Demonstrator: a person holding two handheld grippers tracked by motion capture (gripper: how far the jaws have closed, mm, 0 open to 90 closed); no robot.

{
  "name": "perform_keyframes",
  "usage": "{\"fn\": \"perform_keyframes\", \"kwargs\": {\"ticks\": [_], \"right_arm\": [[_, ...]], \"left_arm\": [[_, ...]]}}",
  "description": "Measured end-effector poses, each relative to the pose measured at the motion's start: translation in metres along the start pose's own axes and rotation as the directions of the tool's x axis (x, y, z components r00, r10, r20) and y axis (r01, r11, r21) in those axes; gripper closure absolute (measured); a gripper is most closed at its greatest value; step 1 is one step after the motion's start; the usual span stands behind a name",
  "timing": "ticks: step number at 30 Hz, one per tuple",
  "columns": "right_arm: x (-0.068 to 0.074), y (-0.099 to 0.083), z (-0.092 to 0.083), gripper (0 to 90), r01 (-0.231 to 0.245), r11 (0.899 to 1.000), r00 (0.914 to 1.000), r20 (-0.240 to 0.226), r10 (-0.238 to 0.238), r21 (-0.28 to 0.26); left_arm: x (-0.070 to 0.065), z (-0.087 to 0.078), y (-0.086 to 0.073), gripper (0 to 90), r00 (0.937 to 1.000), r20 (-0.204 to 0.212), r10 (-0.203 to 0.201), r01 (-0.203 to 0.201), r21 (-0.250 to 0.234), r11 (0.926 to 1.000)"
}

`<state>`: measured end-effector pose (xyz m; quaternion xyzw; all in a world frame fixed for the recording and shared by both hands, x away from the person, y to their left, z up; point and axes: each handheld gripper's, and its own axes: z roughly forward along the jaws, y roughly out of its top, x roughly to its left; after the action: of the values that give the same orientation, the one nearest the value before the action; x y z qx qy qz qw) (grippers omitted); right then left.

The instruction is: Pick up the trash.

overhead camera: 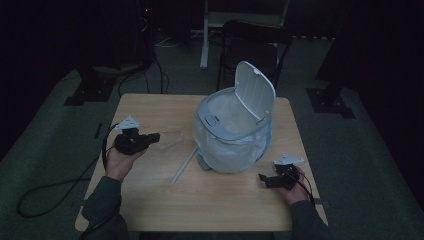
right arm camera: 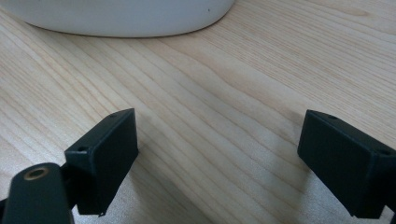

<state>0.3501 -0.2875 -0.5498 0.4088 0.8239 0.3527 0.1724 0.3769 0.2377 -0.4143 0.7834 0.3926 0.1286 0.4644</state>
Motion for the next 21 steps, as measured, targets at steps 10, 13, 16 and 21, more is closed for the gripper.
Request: {"fn": "perform_keyframes", "kwargs": {"ticks": [10,13,16,21], "right_arm": [[0.0,0.0,0.0,11.3,0.0,1.0,1.0,0.0,0.0,0.0],[0.0,0.0,0.0,11.3,0.0,1.0,1.0,0.0,0.0,0.0],[0.0,0.0,0.0,11.3,0.0,1.0,1.0,0.0,0.0,0.0],[0.0,0.0,0.0,11.3,0.0,1.0,1.0,0.0,0.0,0.0]], "left_arm": [[-0.003,-0.004,0.013,87.2,0.9997,0.004,0.024,-0.024,-0.025,0.9994],[-0.004,-0.005,0.018,87.2,0.9995,0.006,0.03,-0.029,-0.031,0.9991],[-0.004,-0.006,0.021,87.2,0.9994,0.008,0.035,-0.034,-0.036,0.9988],[-0.005,-0.008,0.028,87.2,0.9989,0.009,0.046,-0.045,-0.043,0.9981]]}}
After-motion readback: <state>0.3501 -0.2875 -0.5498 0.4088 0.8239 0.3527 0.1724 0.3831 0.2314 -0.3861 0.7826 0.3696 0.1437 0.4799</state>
